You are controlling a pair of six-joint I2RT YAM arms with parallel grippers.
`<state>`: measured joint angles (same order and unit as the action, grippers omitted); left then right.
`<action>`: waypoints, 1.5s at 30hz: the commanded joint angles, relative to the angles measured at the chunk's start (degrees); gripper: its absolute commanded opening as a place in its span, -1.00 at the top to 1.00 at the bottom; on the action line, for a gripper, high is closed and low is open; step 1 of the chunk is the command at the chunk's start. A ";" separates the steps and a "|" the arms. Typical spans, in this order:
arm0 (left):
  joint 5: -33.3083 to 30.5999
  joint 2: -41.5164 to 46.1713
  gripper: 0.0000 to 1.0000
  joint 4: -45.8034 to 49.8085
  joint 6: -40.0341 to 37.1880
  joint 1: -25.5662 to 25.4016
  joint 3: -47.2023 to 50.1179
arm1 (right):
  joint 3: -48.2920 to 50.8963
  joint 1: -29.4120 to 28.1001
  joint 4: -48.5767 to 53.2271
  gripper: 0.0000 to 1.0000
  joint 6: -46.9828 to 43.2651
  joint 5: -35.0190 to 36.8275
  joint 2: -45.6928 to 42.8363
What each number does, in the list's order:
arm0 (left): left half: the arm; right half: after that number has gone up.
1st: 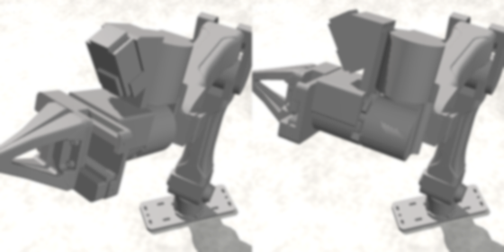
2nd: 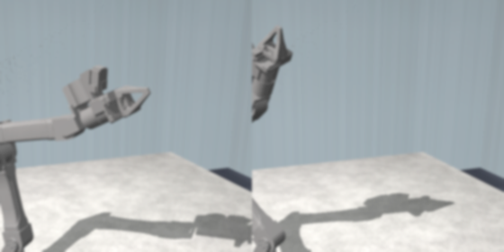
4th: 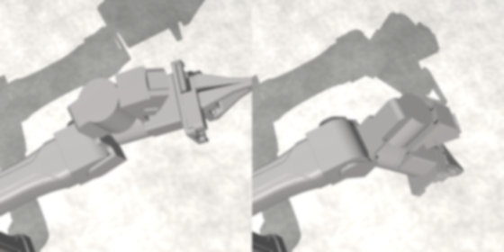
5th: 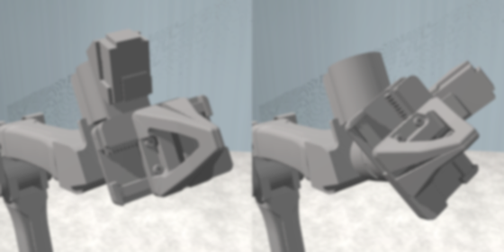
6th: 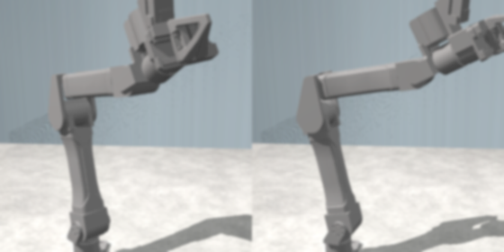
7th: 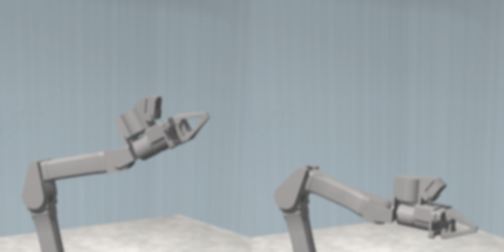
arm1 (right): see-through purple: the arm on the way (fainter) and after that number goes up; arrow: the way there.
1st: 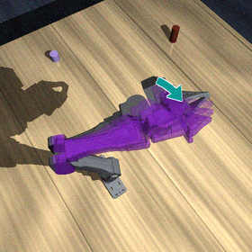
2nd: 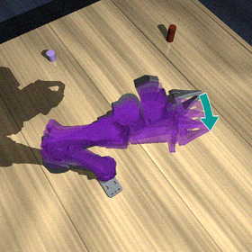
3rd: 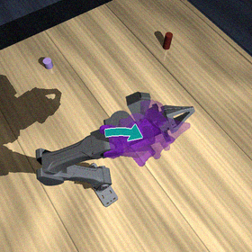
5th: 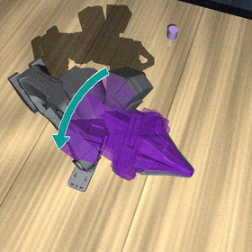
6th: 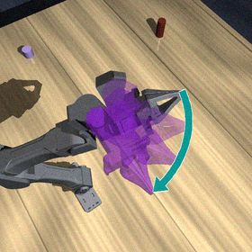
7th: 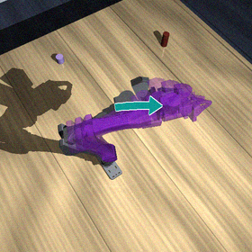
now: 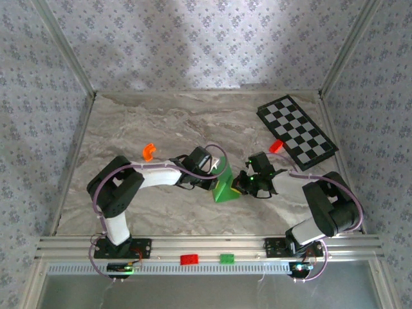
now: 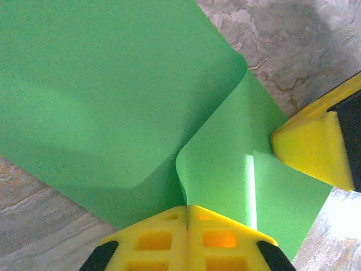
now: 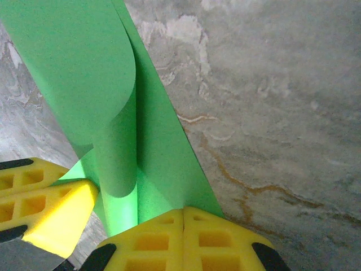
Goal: Fold a paper plane with a square sheet of paper (pick it up from the middle)
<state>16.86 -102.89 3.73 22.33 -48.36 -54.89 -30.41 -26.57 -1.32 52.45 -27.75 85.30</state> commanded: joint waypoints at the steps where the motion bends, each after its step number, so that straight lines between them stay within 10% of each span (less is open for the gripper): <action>1: -0.09 -1.26 0.96 -0.72 -0.58 0.37 0.44 | -0.08 -0.55 5.00 1.00 -0.87 2.17 0.93; 45: -0.26 -0.47 0.98 -3.45 1.76 0.36 1.38 | 2.78 -2.74 4.53 0.99 -0.68 1.84 0.31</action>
<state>17.67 -103.61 -0.23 24.93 -48.31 -53.04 -29.67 -29.69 0.16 51.83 -28.21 84.23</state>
